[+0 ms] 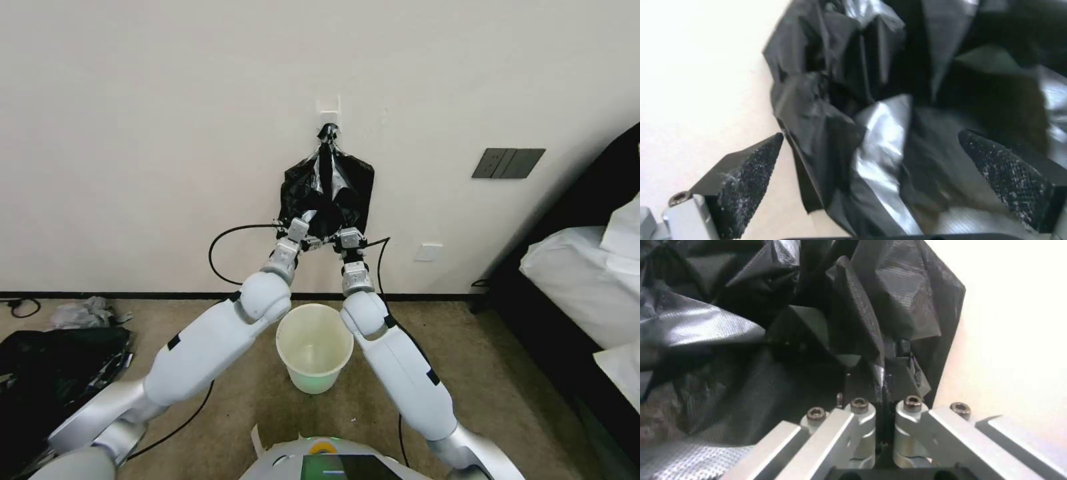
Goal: Place a trash bag onto the trash bin.
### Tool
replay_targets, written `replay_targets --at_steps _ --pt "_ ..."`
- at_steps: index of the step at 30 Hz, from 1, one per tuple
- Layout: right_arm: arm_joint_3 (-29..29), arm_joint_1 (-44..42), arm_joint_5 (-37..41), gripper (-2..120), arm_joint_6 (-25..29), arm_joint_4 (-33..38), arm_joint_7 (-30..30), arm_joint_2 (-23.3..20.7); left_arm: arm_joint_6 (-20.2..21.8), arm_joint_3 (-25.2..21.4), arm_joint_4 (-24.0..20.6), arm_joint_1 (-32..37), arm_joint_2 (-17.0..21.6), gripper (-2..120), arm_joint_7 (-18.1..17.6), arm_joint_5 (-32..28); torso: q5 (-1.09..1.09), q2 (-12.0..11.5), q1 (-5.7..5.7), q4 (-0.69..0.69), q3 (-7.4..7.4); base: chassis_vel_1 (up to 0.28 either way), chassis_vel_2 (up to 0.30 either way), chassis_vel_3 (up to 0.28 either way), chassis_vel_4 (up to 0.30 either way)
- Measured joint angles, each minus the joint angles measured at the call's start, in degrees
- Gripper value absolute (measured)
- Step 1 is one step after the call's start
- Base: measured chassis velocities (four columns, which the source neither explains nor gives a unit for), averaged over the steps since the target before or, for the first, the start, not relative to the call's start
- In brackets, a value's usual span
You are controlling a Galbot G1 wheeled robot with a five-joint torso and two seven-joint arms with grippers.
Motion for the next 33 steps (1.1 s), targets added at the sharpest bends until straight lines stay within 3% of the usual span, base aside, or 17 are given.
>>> replay_targets --at_steps 7,16,26,30,33 --pt "0.3 -0.3 0.2 0 0.0 0.0 0.0 -0.3 2.0 0.4 2.5 -1.6 -0.8 100 -0.5 2.2 0.0 0.0 0.0 0.01 0.0 0.0 0.0 0.0 0.0" --pt "0.5 -0.2 0.9 0 0.5 0.3 -0.2 -0.4 4.2 0.9 4.7 -3.0 -0.8 100 1.4 3.4 -0.01 0.0 0.0 0.02 0.0 0.0 0.0 0.0 0.0" --pt "1.3 -1.0 1.0 0 0.6 0.4 -0.3 -1.0 2.2 0.7 3.6 -2.2 0.3 62 1.8 6.8 -0.01 0.0 0.0 0.01 0.0 0.0 0.0 0.0 0.0" --pt "1.4 -1.0 1.1 0 0.6 0.4 -0.4 -1.0 2.0 0.6 3.6 -2.0 0.4 51 1.8 6.9 -0.01 0.0 0.0 0.02 0.0 0.0 0.0 0.0 0.0" --pt "1.6 -1.1 1.3 0 0.7 0.7 -0.4 -1.1 1.7 0.3 3.9 -1.8 0.5 36 1.8 7.0 -0.01 0.0 0.0 0.01 0.0 0.0 0.0 0.0 0.0"
